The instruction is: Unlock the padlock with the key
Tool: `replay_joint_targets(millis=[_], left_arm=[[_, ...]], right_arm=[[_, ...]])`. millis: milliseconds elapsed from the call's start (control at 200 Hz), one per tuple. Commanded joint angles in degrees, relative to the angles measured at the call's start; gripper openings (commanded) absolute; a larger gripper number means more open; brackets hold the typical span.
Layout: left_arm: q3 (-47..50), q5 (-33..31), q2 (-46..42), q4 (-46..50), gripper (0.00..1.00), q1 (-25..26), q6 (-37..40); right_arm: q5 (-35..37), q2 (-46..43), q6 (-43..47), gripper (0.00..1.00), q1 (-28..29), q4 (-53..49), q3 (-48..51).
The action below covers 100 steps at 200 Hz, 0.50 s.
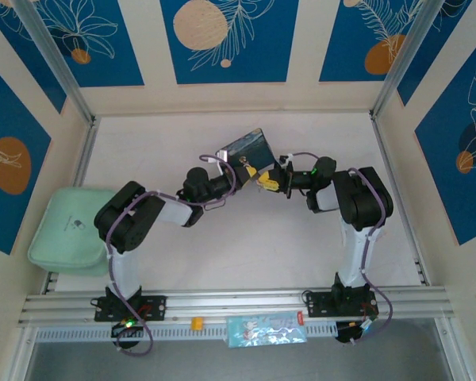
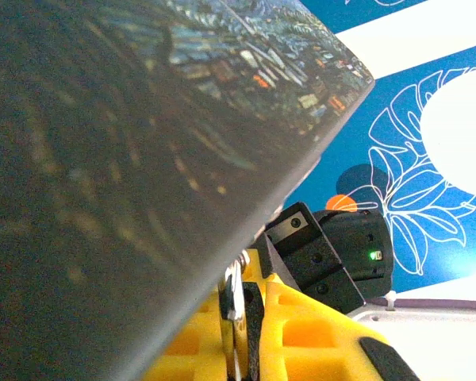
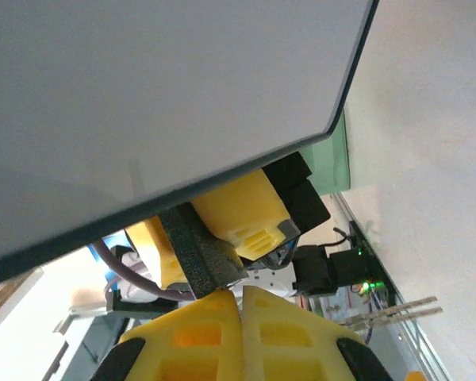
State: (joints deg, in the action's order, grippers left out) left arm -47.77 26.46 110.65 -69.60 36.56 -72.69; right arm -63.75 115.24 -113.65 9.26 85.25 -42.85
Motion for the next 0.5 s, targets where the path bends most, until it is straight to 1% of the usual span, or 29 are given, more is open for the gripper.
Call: replay_joint_targets(millis=[0, 45, 185, 250, 350, 495], left_arm=[[-0.4, 10.4, -4.4, -11.1, 0.0, 5.8, 3.4], [-0.6, 10.5, -4.5, -11.1, 0.0, 5.9, 4.6], [-1.9, 8.9, -4.1, -11.1, 0.0, 6.3, 5.2], [-2.6, 8.4, -4.1, -11.1, 0.0, 6.4, 4.7], [-4.1, 9.0, -4.7, -11.1, 0.0, 6.7, 3.7], [-5.1, 11.5, -6.6, -11.1, 0.0, 7.0, 3.6]], right_arm=[[15.0, -1.2, 1.3, 0.0, 1.6, -4.9, 2.7], [17.8, -2.3, -0.3, 0.0, 2.8, -5.0, 4.0], [34.5, -9.9, -4.7, 0.0, 8.9, -5.0, 10.2], [40.4, -12.1, -6.9, 0.0, 11.4, -5.0, 11.3], [44.1, -11.8, -12.0, 0.0, 13.0, -4.9, 10.7], [47.8, -11.1, -22.5, 0.0, 16.2, -4.9, 8.6]])
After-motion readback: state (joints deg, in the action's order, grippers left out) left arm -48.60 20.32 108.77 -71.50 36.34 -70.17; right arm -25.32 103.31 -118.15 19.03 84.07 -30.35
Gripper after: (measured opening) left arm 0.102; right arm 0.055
